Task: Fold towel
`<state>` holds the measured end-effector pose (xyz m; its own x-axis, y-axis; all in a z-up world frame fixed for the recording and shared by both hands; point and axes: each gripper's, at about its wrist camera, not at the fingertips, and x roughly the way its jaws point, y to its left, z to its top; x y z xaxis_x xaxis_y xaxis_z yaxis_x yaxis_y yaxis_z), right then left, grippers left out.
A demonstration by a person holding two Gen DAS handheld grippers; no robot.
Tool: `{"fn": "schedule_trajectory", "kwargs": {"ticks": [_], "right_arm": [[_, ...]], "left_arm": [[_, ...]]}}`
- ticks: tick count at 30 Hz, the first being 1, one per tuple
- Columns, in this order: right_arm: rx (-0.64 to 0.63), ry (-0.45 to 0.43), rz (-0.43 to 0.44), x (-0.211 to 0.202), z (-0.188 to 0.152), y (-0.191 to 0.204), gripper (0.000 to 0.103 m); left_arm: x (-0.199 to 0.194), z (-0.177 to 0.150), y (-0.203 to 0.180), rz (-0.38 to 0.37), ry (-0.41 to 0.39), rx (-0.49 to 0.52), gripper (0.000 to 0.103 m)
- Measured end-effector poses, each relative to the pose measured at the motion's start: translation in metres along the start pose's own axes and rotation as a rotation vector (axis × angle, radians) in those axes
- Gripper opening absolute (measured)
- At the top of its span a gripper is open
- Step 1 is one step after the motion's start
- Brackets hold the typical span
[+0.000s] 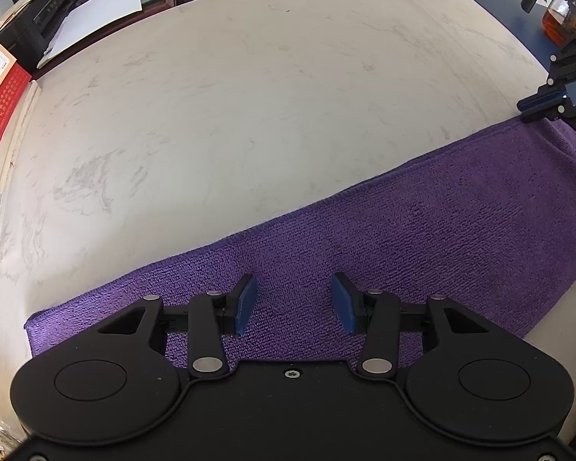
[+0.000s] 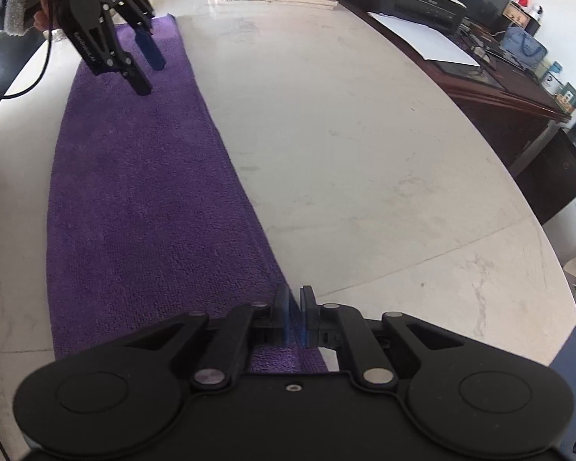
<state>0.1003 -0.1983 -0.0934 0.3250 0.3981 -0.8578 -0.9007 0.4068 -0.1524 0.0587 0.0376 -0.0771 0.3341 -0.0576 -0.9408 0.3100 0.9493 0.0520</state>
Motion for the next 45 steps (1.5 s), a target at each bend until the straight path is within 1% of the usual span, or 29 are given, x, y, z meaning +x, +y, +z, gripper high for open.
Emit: {"fn": "schedule_trajectory", "kwargs": {"ticks": [2, 4, 6, 8, 10, 12, 15, 17, 19, 21, 27, 29, 32, 33, 34, 37, 40, 45], "right_arm": [[0.078, -0.005, -0.035, -0.009, -0.006, -0.009, 0.005], [0.156, -0.021, -0.093, -0.027, -0.016, -0.02, 0.005], [0.231, -0.032, -0.158, -0.049, -0.03, -0.03, 0.006], [0.311, -0.037, -0.218, -0.074, -0.053, -0.038, 0.006], [0.348, -0.025, -0.234, -0.085, -0.07, -0.037, 0.006], [0.359, -0.011, -0.219, -0.085, -0.081, -0.033, 0.007], [0.336, 0.005, -0.144, -0.074, -0.09, -0.021, 0.009], [0.306, 0.008, -0.105, -0.066, -0.093, -0.018, 0.014], [0.286, 0.009, -0.075, -0.06, -0.094, -0.02, 0.022], [0.256, 0.002, -0.048, -0.057, -0.093, -0.024, 0.027], [0.134, -0.004, 0.038, -0.041, -0.081, -0.032, 0.028], [0.097, 0.0, 0.059, -0.038, -0.08, -0.032, 0.028], [0.083, 0.002, 0.089, -0.037, -0.078, -0.035, 0.027], [0.081, 0.005, 0.101, -0.037, -0.077, -0.037, 0.022], [0.075, 0.005, 0.104, -0.037, -0.076, -0.037, 0.015], [0.04, 0.005, 0.092, -0.038, -0.075, -0.033, 0.006], [0.025, 0.003, 0.073, -0.039, -0.075, -0.033, 0.001], [0.031, 0.001, 0.034, -0.042, -0.076, -0.039, 0.001]], "left_arm": [[0.0, 0.002, 0.001, 0.001, 0.007, -0.008, 0.044], [-0.001, 0.005, 0.002, 0.004, 0.015, -0.014, 0.039], [-0.008, 0.008, 0.002, -0.003, -0.007, -0.017, 0.038], [-0.017, 0.014, -0.003, -0.036, -0.042, -0.018, 0.038], [-0.022, 0.02, -0.014, -0.074, -0.067, 0.0, 0.038], [-0.019, 0.027, -0.033, -0.115, -0.071, 0.047, 0.038], [-0.003, 0.033, -0.062, -0.148, -0.038, 0.138, 0.038], [0.002, 0.032, -0.072, -0.157, -0.021, 0.161, 0.038], [0.006, 0.03, -0.078, -0.146, 0.006, 0.182, 0.038], [0.007, 0.029, -0.08, -0.136, 0.014, 0.203, 0.039], [0.002, 0.026, -0.085, -0.125, 0.032, 0.202, 0.04], [0.002, 0.027, -0.086, -0.121, 0.035, 0.198, 0.04], [0.002, 0.027, -0.085, -0.12, 0.038, 0.195, 0.04], [0.002, 0.027, -0.084, -0.12, 0.04, 0.195, 0.041], [0.003, 0.027, -0.085, -0.12, 0.041, 0.195, 0.041], [0.004, 0.028, -0.086, -0.12, 0.043, 0.197, 0.041], [0.003, 0.028, -0.085, -0.119, 0.043, 0.196, 0.041], [0.002, 0.029, -0.086, -0.118, 0.047, 0.202, 0.041]]}}
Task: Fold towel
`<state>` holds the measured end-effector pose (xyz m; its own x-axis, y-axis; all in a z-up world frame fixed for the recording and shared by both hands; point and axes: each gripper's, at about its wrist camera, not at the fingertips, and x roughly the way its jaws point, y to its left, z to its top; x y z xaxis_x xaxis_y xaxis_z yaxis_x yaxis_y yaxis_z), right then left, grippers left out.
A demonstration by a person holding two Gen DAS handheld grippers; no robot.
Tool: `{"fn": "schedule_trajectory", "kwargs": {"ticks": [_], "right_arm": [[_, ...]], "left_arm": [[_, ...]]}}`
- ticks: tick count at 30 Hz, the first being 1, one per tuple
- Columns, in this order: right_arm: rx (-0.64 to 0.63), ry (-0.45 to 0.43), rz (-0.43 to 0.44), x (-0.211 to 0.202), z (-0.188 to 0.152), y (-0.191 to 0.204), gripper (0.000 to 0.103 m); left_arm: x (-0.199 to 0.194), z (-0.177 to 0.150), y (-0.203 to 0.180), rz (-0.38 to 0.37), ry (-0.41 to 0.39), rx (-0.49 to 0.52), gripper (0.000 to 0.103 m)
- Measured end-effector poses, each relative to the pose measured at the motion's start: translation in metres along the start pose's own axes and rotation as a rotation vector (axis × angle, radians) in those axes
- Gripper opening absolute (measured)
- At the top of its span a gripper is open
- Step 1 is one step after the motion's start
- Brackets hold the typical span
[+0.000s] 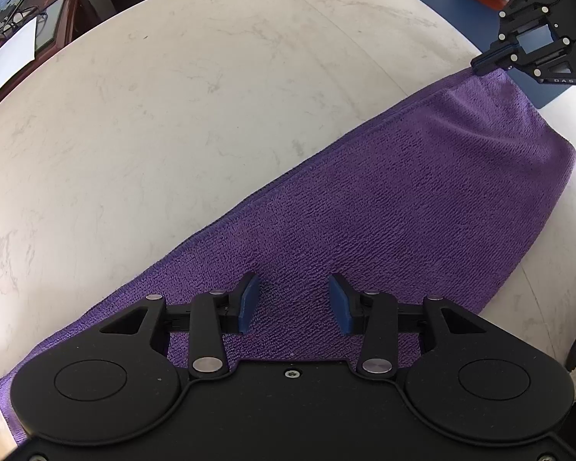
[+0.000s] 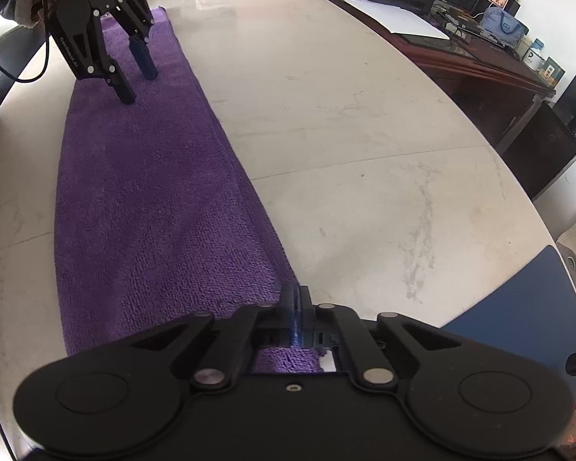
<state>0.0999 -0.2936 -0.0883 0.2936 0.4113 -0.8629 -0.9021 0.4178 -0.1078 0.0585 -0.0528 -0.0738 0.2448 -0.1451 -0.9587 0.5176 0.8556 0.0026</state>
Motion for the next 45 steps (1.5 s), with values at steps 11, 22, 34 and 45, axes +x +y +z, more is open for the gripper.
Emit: {"fn": "schedule_trajectory", "kwargs": {"ticks": [11, 22, 34, 45], "right_arm": [[0.004, -0.051, 0.165, 0.001, 0.01, -0.013, 0.016], [-0.135, 0.0, 0.275, 0.012, 0.017, -0.017, 0.003], [-0.174, -0.008, 0.207, 0.01, 0.016, -0.025, 0.003], [-0.014, 0.023, 0.011, -0.001, -0.001, -0.03, 0.006]], "left_arm": [[0.0, -0.001, 0.0, 0.0, 0.013, 0.012, 0.042], [0.005, 0.003, -0.004, 0.015, 0.013, -0.016, 0.042], [0.006, 0.005, -0.004, 0.02, 0.024, -0.019, 0.042], [0.005, -0.001, 0.0, 0.024, 0.005, -0.018, 0.044]]}}
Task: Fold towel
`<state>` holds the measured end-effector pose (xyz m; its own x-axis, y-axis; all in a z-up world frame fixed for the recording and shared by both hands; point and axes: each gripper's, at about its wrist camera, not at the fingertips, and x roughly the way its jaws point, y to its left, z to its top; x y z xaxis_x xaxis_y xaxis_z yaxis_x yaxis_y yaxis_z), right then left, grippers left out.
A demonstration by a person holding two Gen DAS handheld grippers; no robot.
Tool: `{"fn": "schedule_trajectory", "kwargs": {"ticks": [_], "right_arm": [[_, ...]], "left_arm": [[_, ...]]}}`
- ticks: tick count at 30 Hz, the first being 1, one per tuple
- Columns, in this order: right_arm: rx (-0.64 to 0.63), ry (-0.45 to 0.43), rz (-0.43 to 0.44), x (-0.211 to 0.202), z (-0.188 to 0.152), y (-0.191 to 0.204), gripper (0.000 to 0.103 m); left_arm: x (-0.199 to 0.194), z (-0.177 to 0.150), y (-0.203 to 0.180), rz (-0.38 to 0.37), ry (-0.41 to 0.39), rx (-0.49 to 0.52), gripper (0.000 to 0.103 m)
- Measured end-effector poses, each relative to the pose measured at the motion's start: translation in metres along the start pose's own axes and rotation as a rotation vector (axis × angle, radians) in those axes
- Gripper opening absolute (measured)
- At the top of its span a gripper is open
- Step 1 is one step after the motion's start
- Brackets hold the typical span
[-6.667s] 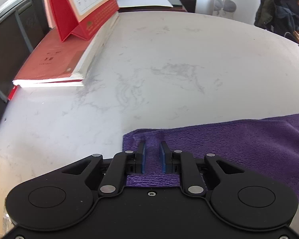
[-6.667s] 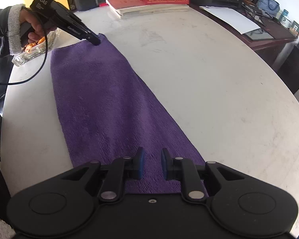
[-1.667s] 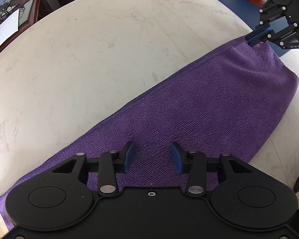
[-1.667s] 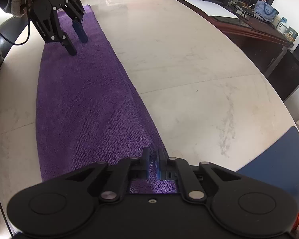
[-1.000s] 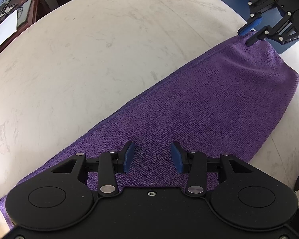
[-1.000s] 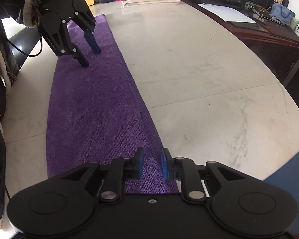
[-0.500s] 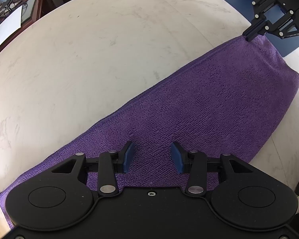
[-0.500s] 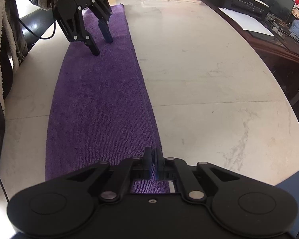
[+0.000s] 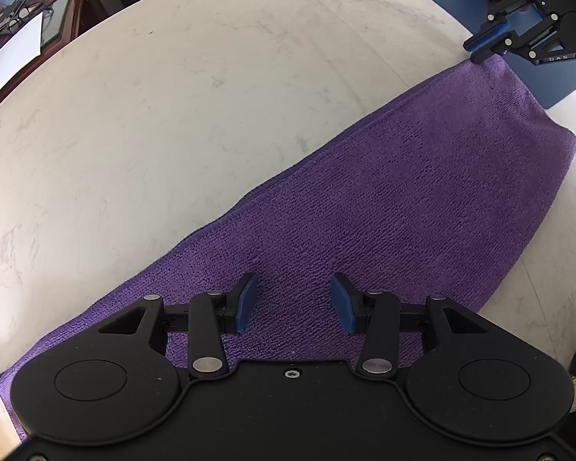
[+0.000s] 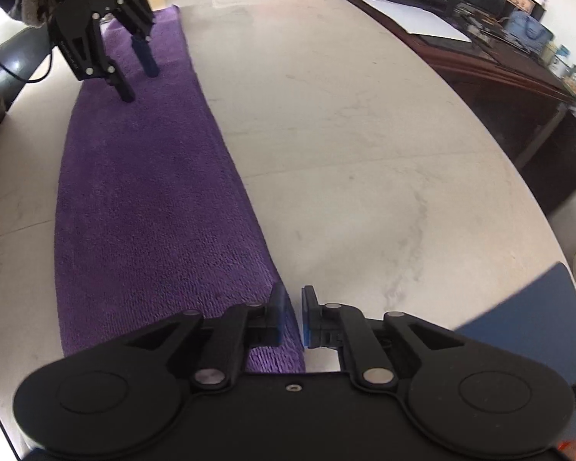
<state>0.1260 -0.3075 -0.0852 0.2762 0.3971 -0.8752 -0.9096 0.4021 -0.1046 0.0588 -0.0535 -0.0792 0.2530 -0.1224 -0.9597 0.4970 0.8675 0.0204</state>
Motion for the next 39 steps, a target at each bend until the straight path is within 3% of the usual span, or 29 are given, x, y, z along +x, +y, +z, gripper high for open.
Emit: {"fn": "schedule_trajectory", "kwargs": {"ticks": [5, 10, 12, 14, 16, 20, 25, 30, 32, 39], "right_arm": [[0.132, 0.002, -0.083, -0.02, -0.005, 0.032, 0.006], [0.146, 0.121, -0.248, -0.01, -0.01, 0.068, 0.006], [0.203, 0.1, -0.285, -0.02, -0.01, 0.076, 0.007], [0.321, 0.036, -0.302, -0.034, -0.002, 0.089, 0.013], [0.39, -0.004, -0.315, -0.038, 0.004, 0.104, 0.023], [0.536, -0.087, -0.285, -0.022, 0.022, 0.143, 0.023], [0.58, -0.061, -0.257, 0.018, 0.04, 0.172, 0.024], [0.637, -0.073, -0.279, 0.015, 0.03, 0.177, 0.032], [0.665, -0.073, -0.29, 0.011, 0.022, 0.173, 0.038], [0.687, -0.045, -0.299, 0.012, 0.023, 0.164, 0.04]], "left_arm": [[-0.001, -0.007, -0.001, 0.006, -0.038, 0.008, 0.044], [0.001, -0.007, -0.004, 0.002, -0.075, -0.001, 0.044], [0.0, -0.01, -0.005, 0.007, -0.089, -0.006, 0.043], [-0.003, -0.014, -0.007, 0.023, -0.121, -0.009, 0.04], [-0.012, -0.019, -0.006, 0.031, -0.16, -0.04, 0.038], [-0.021, -0.029, -0.007, 0.025, -0.201, -0.112, 0.038], [-0.009, -0.05, -0.009, 0.065, -0.162, -0.152, 0.04], [-0.016, -0.082, 0.011, 0.071, -0.196, -0.249, 0.04], [-0.021, -0.098, 0.028, 0.098, -0.199, -0.301, 0.04], [-0.041, -0.183, 0.111, 0.205, -0.216, -0.567, 0.04]]}}
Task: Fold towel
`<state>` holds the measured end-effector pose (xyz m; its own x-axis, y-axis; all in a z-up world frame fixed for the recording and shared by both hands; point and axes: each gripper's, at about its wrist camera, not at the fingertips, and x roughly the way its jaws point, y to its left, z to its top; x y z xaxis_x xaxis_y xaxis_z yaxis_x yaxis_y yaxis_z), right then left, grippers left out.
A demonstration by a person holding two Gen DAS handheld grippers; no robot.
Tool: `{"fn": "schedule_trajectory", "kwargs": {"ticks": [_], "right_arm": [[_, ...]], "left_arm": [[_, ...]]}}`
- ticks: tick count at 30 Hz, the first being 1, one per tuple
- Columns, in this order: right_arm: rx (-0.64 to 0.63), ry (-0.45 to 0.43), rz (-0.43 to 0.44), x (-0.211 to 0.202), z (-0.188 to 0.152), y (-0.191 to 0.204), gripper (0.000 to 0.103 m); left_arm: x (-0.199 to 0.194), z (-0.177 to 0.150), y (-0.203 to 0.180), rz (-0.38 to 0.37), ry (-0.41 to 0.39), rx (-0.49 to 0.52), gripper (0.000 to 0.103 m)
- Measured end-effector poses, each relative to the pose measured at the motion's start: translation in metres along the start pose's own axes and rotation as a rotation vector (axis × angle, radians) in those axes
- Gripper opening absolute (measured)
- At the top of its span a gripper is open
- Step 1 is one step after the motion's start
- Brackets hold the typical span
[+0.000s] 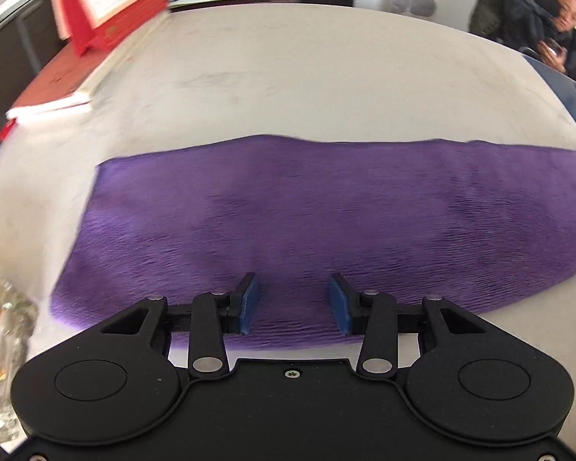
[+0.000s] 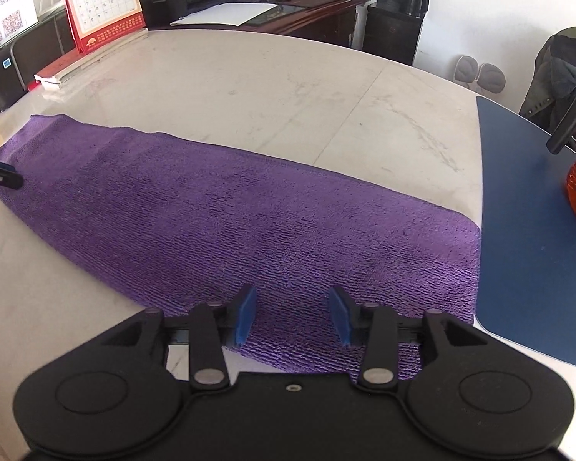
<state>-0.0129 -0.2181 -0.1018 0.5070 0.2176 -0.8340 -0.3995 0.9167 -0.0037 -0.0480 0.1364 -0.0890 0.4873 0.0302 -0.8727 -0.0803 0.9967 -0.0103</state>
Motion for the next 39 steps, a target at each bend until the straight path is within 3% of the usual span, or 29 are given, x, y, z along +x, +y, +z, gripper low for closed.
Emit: {"fn": "schedule_trajectory", "kwargs": {"ticks": [5, 11, 15, 19, 22, 26, 32, 39], "right_arm": [[0.018, 0.006, -0.017, 0.0, 0.0, -0.001, 0.045], [0.042, 0.037, -0.044, 0.001, 0.006, -0.002, 0.048], [-0.019, 0.011, -0.074, -0.008, 0.026, 0.018, 0.044], [-0.148, -0.081, 0.056, 0.004, 0.066, 0.077, 0.044], [-0.251, -0.102, 0.162, 0.031, 0.084, 0.124, 0.043], [-0.264, -0.06, 0.211, 0.059, 0.087, 0.144, 0.038], [-0.122, -0.058, 0.119, 0.055, 0.074, 0.074, 0.037], [0.082, -0.065, -0.061, 0.052, 0.057, -0.02, 0.037]], "left_arm": [[-0.008, -0.015, 0.065, 0.087, -0.016, -0.12, 0.041], [-0.013, -0.009, 0.093, 0.148, -0.019, -0.206, 0.037], [-0.03, 0.017, 0.071, 0.08, -0.105, -0.144, 0.036], [-0.007, 0.052, 0.02, -0.047, -0.12, 0.009, 0.037], [0.023, 0.062, -0.006, -0.132, -0.08, 0.062, 0.037], [0.042, 0.06, -0.002, -0.142, -0.081, 0.073, 0.035], [0.042, 0.056, 0.041, -0.063, -0.084, 0.036, 0.035], [0.048, 0.074, 0.072, 0.011, -0.084, -0.018, 0.037]]}}
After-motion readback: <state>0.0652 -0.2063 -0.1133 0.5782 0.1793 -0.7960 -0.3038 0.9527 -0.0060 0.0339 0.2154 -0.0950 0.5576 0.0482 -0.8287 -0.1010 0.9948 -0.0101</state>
